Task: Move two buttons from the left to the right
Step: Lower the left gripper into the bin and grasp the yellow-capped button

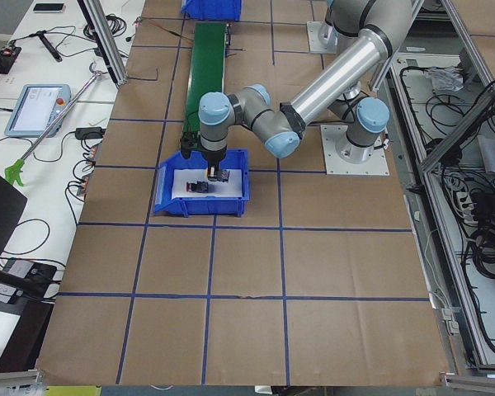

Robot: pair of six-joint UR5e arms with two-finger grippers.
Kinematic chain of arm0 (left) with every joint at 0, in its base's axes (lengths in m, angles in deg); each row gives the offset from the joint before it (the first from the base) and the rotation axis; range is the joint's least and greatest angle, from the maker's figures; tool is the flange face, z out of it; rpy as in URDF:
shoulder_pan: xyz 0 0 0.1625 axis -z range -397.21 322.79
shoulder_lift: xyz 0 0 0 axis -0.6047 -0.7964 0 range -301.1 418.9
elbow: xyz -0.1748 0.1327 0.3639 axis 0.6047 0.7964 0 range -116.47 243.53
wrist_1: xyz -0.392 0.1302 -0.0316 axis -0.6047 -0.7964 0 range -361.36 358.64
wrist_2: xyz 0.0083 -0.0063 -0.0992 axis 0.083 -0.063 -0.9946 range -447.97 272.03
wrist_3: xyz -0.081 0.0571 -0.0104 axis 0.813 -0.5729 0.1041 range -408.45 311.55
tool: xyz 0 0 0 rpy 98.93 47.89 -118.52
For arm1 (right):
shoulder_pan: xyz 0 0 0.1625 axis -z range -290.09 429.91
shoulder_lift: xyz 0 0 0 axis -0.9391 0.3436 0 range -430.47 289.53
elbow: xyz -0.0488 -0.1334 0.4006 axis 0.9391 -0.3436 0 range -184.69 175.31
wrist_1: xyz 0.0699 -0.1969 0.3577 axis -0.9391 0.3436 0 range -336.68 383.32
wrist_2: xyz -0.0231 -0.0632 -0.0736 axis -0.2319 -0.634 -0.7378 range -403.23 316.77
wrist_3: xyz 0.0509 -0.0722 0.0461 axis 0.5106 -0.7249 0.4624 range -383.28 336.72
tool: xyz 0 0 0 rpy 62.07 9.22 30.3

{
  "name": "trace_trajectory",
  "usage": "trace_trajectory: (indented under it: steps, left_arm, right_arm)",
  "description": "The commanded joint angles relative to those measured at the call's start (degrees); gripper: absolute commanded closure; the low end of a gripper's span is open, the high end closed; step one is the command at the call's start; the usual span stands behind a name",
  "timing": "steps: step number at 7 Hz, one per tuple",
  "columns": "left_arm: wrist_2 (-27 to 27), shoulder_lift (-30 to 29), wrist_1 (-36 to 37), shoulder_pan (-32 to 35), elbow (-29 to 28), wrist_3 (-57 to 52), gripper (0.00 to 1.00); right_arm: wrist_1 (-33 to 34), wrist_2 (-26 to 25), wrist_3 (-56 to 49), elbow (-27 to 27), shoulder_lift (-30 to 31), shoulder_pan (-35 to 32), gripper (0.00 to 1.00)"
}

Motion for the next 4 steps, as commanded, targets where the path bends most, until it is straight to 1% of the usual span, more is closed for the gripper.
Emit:
trace_trajectory:
  steps: [1, 2, 4]
  left_arm:
    - [-0.08, -0.34, -8.96, 2.07, -8.45, 0.5, 0.92]
    - [0.44, -0.34, -8.98, 6.53, -10.48, 2.77, 0.92]
    - [0.62, -0.26, -8.98, 14.44, -11.73, 13.46, 0.92]
  right_arm:
    - [-0.04, 0.08, -0.02, 0.03, 0.0, -0.06, 0.0]
    - [-0.04, 0.08, -0.02, 0.03, 0.0, -0.06, 0.0]
    - [-0.04, 0.08, -0.02, 0.03, 0.0, -0.15, 0.0]
